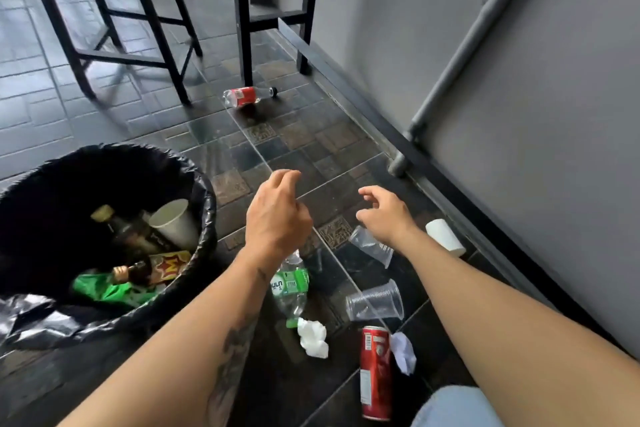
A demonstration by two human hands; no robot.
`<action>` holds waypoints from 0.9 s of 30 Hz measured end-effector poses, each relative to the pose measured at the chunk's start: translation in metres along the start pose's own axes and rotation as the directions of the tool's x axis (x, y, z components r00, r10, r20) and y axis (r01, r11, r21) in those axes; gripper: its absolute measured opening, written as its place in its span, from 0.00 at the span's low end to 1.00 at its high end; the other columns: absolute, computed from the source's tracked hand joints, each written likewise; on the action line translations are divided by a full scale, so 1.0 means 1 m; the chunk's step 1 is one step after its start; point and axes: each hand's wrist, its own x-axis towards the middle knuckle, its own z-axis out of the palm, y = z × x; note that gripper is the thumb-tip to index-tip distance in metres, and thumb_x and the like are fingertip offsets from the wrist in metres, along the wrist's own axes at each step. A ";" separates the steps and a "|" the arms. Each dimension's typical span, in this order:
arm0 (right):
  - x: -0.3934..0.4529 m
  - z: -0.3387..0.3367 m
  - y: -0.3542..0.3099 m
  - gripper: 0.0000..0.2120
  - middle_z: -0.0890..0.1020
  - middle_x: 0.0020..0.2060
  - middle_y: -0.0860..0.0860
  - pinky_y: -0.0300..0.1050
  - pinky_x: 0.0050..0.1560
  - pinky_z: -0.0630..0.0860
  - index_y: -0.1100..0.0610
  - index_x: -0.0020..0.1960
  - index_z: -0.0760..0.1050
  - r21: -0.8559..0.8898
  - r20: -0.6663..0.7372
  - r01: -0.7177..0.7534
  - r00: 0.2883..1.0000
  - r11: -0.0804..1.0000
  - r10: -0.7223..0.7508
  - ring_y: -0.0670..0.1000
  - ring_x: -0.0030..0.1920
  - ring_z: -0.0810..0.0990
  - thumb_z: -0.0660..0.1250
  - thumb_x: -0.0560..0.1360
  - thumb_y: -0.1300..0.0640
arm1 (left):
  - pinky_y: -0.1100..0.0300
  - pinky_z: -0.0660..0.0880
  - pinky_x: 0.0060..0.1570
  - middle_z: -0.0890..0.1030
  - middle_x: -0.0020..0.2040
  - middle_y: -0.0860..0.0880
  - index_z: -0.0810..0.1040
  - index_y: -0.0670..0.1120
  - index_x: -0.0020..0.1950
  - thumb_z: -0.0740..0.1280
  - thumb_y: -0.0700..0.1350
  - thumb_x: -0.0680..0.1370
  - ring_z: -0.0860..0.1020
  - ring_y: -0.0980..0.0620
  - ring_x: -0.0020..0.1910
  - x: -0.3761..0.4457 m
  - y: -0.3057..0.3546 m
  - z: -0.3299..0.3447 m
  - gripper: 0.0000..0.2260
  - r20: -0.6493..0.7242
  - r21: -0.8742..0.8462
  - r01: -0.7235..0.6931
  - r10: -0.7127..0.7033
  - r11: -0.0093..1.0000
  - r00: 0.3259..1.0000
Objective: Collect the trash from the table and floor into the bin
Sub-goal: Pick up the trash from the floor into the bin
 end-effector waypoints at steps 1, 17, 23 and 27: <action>0.003 0.001 0.013 0.27 0.77 0.66 0.51 0.46 0.65 0.69 0.50 0.70 0.72 -0.024 -0.010 -0.023 1.000 0.999 0.023 0.53 0.67 0.72 0.66 0.72 0.60 | 0.52 0.68 0.68 0.74 0.71 0.46 0.74 0.43 0.71 0.62 0.38 0.74 0.73 0.43 0.68 -0.007 -0.010 0.020 0.24 0.041 0.034 0.015 -0.016 0.999 0.999; -0.027 0.049 0.106 0.35 0.71 0.67 0.53 0.58 0.66 0.68 0.52 0.72 0.64 -0.745 0.442 0.398 0.895 0.535 -0.050 0.57 0.68 0.67 0.70 0.68 0.48 | 0.36 0.52 0.76 0.43 0.83 0.40 0.48 0.48 0.83 0.58 0.58 0.80 0.46 0.38 0.81 -0.084 -0.077 0.133 0.35 0.308 0.389 0.134 -0.266 0.911 0.914; -0.029 0.074 0.119 0.34 0.72 0.64 0.53 0.56 0.62 0.68 0.53 0.70 0.66 -0.800 0.500 0.490 0.863 0.346 -0.067 0.57 0.64 0.69 0.71 0.67 0.47 | 0.34 0.47 0.76 0.38 0.82 0.40 0.47 0.49 0.83 0.59 0.55 0.82 0.38 0.39 0.81 -0.083 -0.087 0.136 0.34 0.387 0.425 0.090 -0.271 0.900 0.881; -0.029 0.084 0.124 0.33 0.72 0.65 0.55 0.57 0.63 0.68 0.54 0.69 0.66 -0.831 0.489 0.472 0.872 0.295 -0.018 0.59 0.66 0.69 0.73 0.69 0.48 | 0.33 0.46 0.75 0.37 0.82 0.39 0.51 0.50 0.82 0.61 0.57 0.82 0.37 0.38 0.80 -0.082 -0.091 0.134 0.33 0.420 0.444 0.093 -0.298 0.891 0.857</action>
